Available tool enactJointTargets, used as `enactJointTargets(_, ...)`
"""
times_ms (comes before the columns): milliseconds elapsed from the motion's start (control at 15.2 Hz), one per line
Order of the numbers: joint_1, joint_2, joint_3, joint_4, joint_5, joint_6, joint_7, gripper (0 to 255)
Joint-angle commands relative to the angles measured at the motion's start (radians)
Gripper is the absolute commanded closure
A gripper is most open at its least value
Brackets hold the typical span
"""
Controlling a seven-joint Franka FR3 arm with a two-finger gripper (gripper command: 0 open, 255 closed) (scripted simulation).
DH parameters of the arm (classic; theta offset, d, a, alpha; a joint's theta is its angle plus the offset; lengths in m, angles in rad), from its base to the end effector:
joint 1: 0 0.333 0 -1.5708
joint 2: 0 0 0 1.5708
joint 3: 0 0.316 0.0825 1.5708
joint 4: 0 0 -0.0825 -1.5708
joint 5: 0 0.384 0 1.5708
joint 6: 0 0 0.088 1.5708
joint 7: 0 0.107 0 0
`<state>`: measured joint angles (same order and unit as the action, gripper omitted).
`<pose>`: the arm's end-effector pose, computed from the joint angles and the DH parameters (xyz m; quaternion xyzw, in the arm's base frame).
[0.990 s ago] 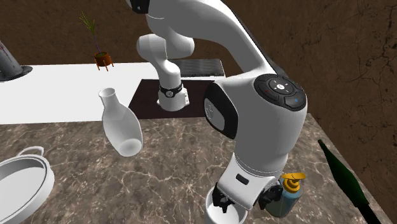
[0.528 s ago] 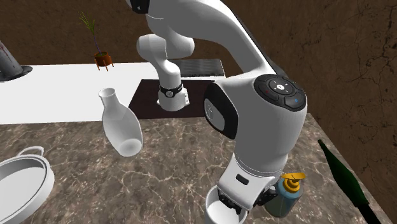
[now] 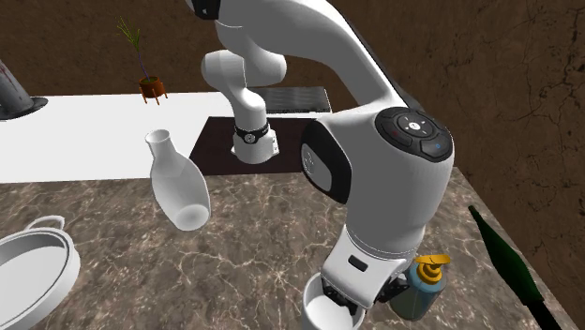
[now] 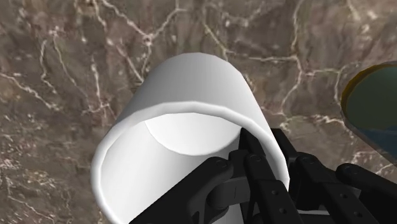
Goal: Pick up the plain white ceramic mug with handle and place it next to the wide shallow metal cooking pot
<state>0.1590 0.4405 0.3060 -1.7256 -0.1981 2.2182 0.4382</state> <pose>0.6079 0.2753 0.3460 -0.9977 -0.0540 -0.0420 0.0011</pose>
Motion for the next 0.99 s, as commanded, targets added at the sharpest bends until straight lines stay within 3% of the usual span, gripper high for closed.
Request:
enactJointTargets(0,-0.002,-0.010,0.002,0.007,0.004,-0.016,-0.004,255)
enactJointTargets(924,-0.008,-0.076,0.017,0.104,0.037,-0.175,-0.028,255)
